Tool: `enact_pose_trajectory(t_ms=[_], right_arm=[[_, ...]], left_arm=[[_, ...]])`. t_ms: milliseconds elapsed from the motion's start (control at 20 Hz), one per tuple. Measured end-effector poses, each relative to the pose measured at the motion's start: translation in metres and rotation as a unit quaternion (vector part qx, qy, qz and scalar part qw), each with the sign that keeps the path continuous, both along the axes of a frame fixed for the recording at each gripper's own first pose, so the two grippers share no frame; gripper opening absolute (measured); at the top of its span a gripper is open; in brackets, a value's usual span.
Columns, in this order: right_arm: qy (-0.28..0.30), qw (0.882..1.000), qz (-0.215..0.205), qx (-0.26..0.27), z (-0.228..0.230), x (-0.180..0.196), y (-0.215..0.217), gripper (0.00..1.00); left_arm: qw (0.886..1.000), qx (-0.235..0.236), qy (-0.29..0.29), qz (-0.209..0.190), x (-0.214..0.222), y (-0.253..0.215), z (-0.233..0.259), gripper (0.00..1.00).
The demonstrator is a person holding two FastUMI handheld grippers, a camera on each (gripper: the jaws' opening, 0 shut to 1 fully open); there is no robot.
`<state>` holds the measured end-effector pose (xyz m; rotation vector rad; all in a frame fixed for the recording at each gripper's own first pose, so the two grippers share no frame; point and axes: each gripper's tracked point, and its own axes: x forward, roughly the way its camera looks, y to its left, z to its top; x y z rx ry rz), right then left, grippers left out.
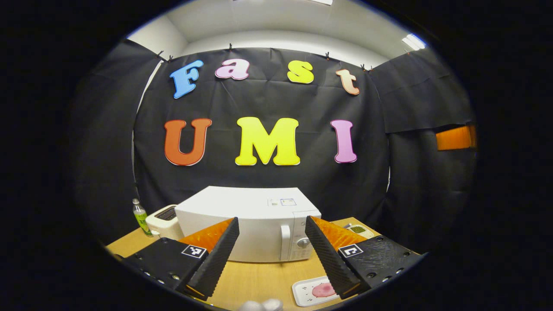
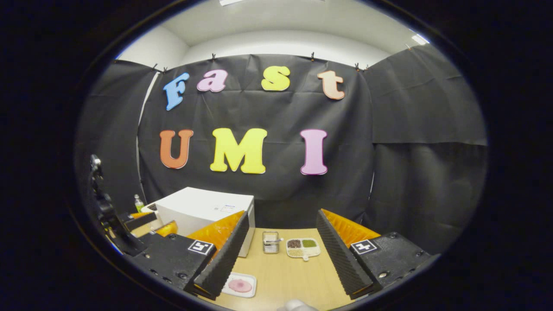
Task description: Open the microwave oven with the left hand, put the food in, and close the microwave oven.
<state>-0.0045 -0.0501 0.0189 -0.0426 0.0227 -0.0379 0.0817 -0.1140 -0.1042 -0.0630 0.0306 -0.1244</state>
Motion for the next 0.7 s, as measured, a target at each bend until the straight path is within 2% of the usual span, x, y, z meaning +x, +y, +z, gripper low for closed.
enact_pose_trajectory(t_ms=[200,250,300,350,500,700], right_arm=[[0.006,1.000,-0.016,-0.018,0.000,-0.003,-0.015,1.00],[0.010,1.000,-0.020,-0.018,-0.001,-0.004,-0.018,0.92],[0.014,0.999,-0.025,-0.016,-0.001,-0.004,-0.023,0.92],[0.017,0.999,-0.030,-0.014,-0.002,-0.004,-0.027,0.99],[0.028,0.998,-0.045,-0.017,-0.006,-0.002,-0.038,0.99],[0.038,0.997,-0.056,-0.021,-0.012,0.000,-0.047,0.99]], left_arm=[[1.000,0.004,0.026,-0.012,0.043,-0.027,-0.043,0.95],[0.999,0.007,0.030,-0.009,0.054,-0.029,-0.052,0.95],[0.999,0.010,0.034,-0.005,0.066,-0.031,-0.061,0.95],[0.999,0.013,0.040,-0.002,0.079,-0.033,-0.073,0.96],[0.997,0.021,0.069,0.002,0.106,-0.040,-0.109,0.95],[0.996,0.035,0.082,0.005,0.127,-0.046,-0.131,0.95]])
